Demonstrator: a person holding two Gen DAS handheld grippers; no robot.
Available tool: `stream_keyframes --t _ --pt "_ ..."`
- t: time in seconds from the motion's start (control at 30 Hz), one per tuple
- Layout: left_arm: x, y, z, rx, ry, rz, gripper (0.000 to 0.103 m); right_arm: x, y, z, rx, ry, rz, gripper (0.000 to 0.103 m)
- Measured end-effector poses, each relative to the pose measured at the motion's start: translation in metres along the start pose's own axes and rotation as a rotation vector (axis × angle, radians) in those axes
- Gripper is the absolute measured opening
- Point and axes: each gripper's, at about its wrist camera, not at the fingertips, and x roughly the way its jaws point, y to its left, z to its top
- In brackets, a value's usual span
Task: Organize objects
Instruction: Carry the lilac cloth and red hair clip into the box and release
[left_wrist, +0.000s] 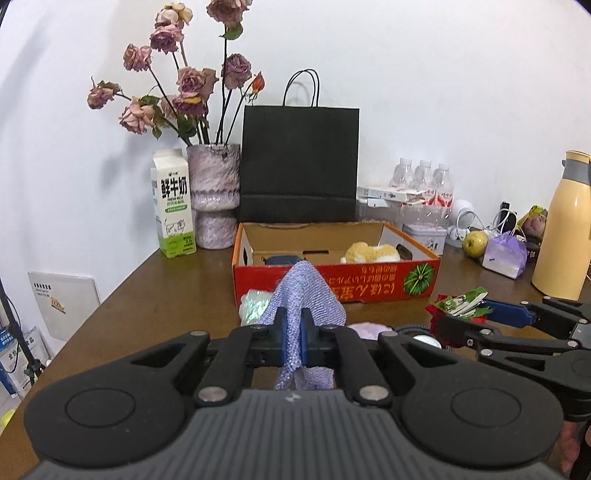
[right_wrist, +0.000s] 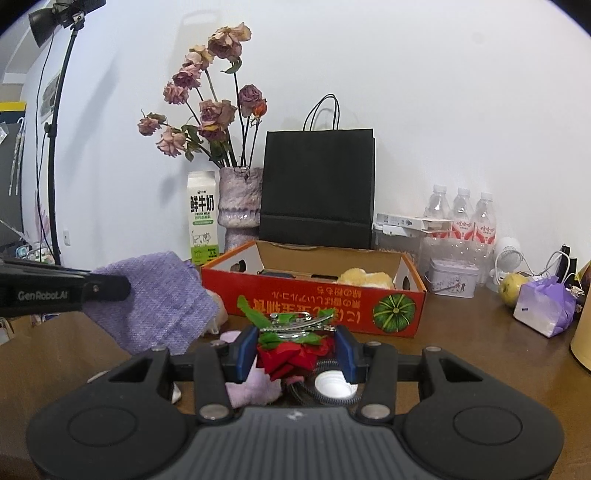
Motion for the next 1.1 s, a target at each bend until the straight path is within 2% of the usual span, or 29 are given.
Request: stream_keyframes --t 0.57,0.87,1.1 --pt "0.027 -0.002 0.035 -0.012 -0.052 -0.006 0.007 0.025 -0.003 0.025 0.011 -0.009 0.009 0.044" --pt "0.052 -0.003 0.052 -0.025 -0.066 -0.003 0.007 0.054 -0.014 0.045 0.021 -0.013 0.009 0.044" --pt "0.076 -0.004 0.067 -0.032 -0.070 0.001 0.007 0.074 -0.020 0.062 0.033 -0.050 0.004 0.044"
